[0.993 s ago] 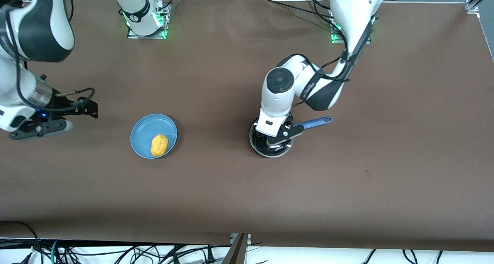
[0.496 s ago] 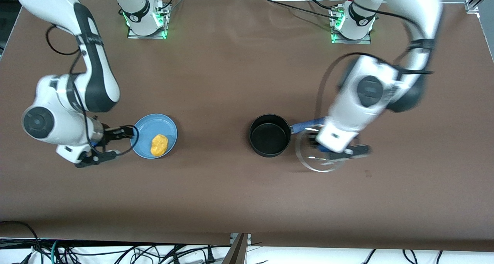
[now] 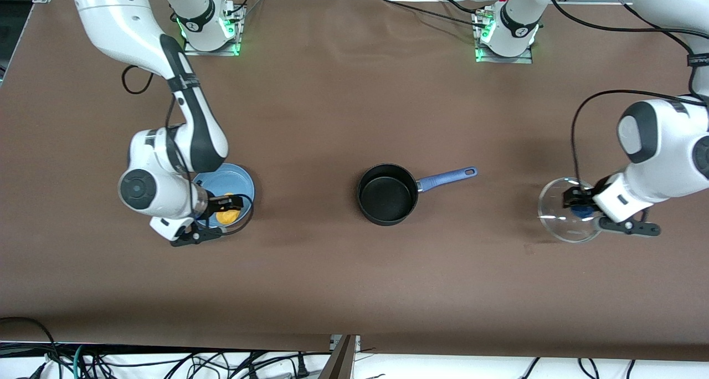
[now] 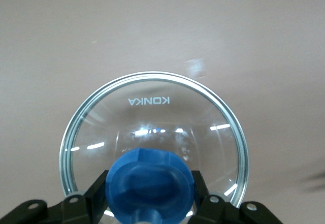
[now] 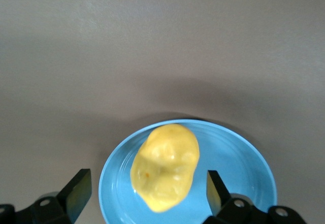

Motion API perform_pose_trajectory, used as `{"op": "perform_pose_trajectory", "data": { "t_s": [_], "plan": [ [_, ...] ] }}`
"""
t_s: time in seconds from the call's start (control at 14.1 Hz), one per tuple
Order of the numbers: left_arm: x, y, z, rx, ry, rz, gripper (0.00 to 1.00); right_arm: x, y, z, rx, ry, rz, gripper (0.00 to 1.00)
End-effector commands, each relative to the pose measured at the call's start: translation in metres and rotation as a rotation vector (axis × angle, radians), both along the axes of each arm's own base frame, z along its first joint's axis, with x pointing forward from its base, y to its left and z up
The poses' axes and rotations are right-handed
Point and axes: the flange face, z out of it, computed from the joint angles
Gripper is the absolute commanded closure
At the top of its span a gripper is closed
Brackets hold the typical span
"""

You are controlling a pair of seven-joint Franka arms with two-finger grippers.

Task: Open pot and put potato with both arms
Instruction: 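Set the lid down with the left gripper while the right gripper grasps the potato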

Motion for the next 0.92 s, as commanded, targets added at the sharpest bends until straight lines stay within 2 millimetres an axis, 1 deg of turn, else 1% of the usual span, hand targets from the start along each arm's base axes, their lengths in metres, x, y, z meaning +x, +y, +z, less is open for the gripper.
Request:
{"op": "perform_pose_trajectory", "data": {
  "t_s": [0.0,0.07,0.28,0.35,0.43,0.5,0.57,0.64,0.71,0.78,0.85],
  "plan": [
    [-0.02,0.035,-0.044,0.019,-0.036,-0.055,0.45,-0.002,-0.009,-0.023,-0.003,0.003,-0.019,0.0],
    [-0.026,0.046,-0.06,0.006,-0.044,-0.048,0.45,-0.005,-0.01,-0.029,-0.005,0.008,-0.02,0.0],
    [-0.032,0.057,-0.095,-0.04,-0.038,-0.065,0.44,-0.01,-0.013,-0.044,-0.011,0.018,-0.026,0.01],
    [-0.034,0.073,-0.103,-0.028,-0.046,-0.067,0.44,-0.013,-0.013,-0.049,-0.01,0.025,-0.028,0.07],
    [-0.035,0.081,-0.111,-0.02,-0.05,-0.072,0.43,-0.015,-0.014,-0.052,-0.007,0.03,-0.034,0.17],
    [-0.037,0.085,-0.114,-0.028,-0.052,-0.066,0.35,-0.015,-0.014,-0.053,-0.005,0.033,-0.036,0.33],
    [-0.034,0.085,-0.11,-0.037,-0.058,-0.054,0.11,-0.015,-0.014,-0.053,-0.005,0.035,-0.036,0.51],
    [-0.028,0.084,-0.094,-0.047,-0.066,-0.046,0.0,-0.016,-0.013,-0.053,-0.004,0.041,-0.041,0.68],
    [-0.021,0.073,-0.071,-0.076,-0.053,-0.05,0.0,-0.013,-0.011,-0.047,-0.001,0.034,-0.059,0.71],
    [-0.018,0.063,-0.049,-0.098,-0.033,-0.011,0.0,-0.013,-0.007,-0.041,0.005,0.046,-0.103,0.71],
    [-0.016,0.054,-0.026,-0.119,-0.009,0.051,0.0,-0.013,0.008,-0.032,0.027,0.075,-0.147,0.71]
  ]
}}
